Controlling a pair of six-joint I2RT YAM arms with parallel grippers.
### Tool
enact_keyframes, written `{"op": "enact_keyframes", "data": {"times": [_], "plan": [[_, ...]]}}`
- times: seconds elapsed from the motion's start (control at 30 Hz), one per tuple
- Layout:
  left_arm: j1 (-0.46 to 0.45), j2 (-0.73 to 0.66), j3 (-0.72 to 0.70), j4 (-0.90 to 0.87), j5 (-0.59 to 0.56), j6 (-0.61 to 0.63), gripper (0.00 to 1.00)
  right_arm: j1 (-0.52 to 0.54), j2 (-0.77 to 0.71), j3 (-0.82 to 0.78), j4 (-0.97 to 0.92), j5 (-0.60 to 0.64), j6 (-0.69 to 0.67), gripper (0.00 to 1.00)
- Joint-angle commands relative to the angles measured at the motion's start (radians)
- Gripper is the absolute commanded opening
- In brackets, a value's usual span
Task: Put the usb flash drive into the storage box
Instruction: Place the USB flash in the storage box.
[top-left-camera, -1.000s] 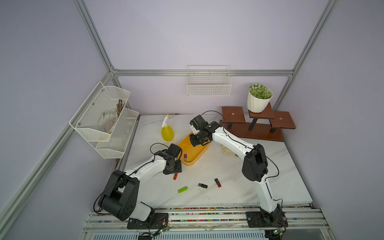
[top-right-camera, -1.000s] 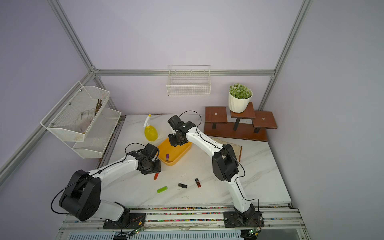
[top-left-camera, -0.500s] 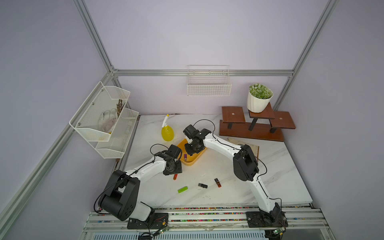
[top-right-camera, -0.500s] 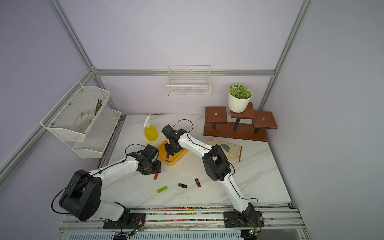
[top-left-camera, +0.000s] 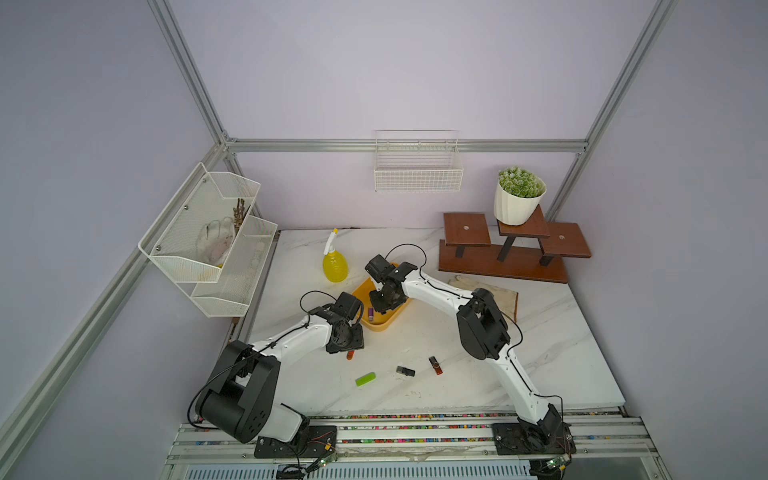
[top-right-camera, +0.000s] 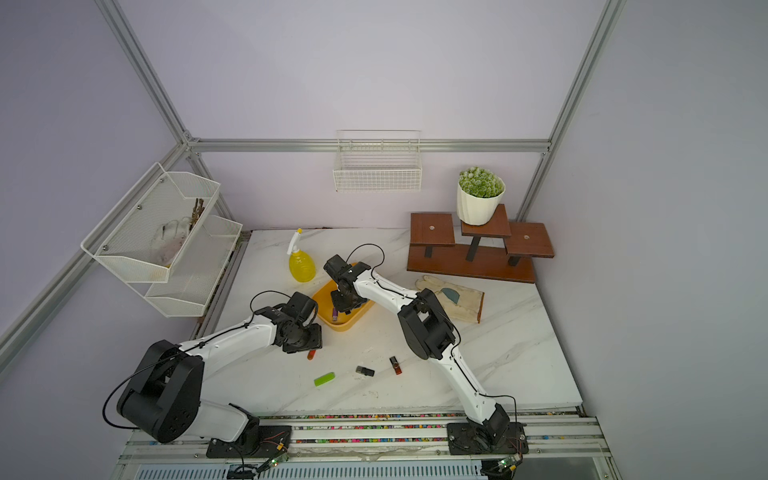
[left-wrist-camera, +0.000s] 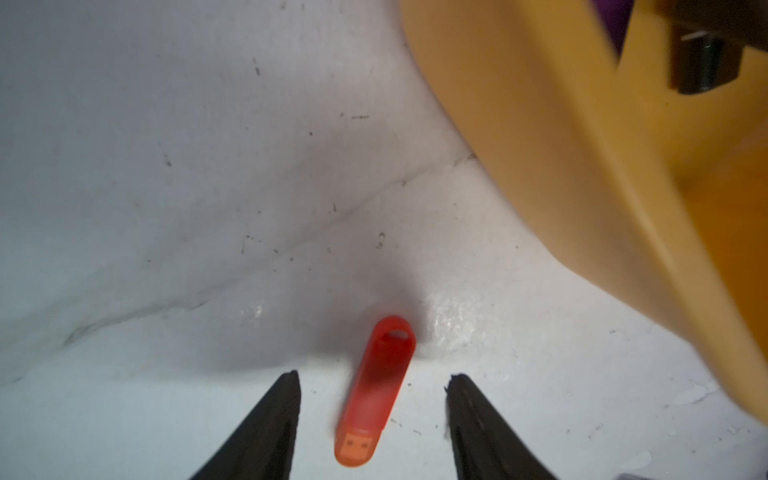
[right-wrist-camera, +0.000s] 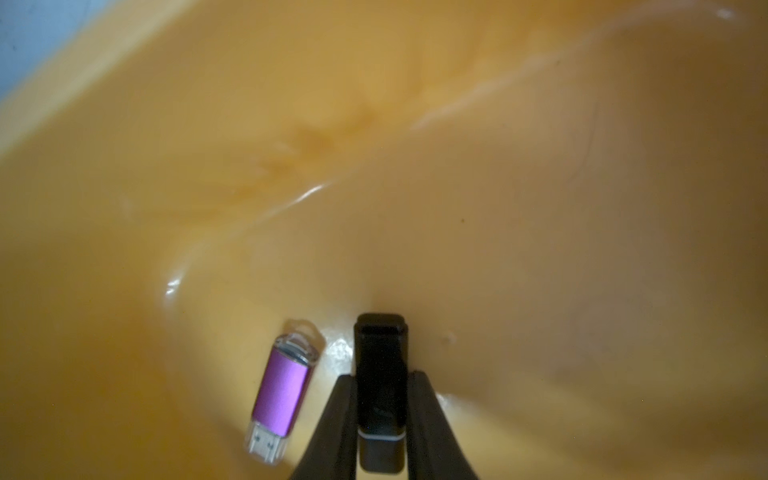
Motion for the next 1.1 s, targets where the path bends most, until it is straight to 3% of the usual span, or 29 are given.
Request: {"op": "enact_keyframes", "data": {"times": [0.0,0.3,0.43,0.57,0.87,1.07], "plan": [[-0.005,-0.022,-0.003,0.027,0.008,-0.007,0.6,0.007,0.025,0.018,0.025,0.0,0.015,0.0],[-0.005,-0.016,-0.017,0.035,0.005,-0.013,0.6,0.015,0.032,0.015,0.016,0.005,0.012,0.0],[-0.005,-0.012,-0.021,0.038,0.008,-0.018,0.6,0.015,0.021,0.015,0.014,0.025,0.009,0.29],[-0.005,-0.012,-0.031,0.043,0.005,-0.018,0.58,0.015,0.005,0.018,0.022,0.033,0.006,0.41],[-0.013,0.011,-0.038,0.043,-0.004,-0.011,0.56,0.012,-0.02,0.046,0.037,0.068,0.005,0.48],[-0.025,0.034,-0.035,0.049,-0.016,-0.005,0.55,-0.006,-0.034,0.152,0.033,0.082,-0.018,0.49]]}}
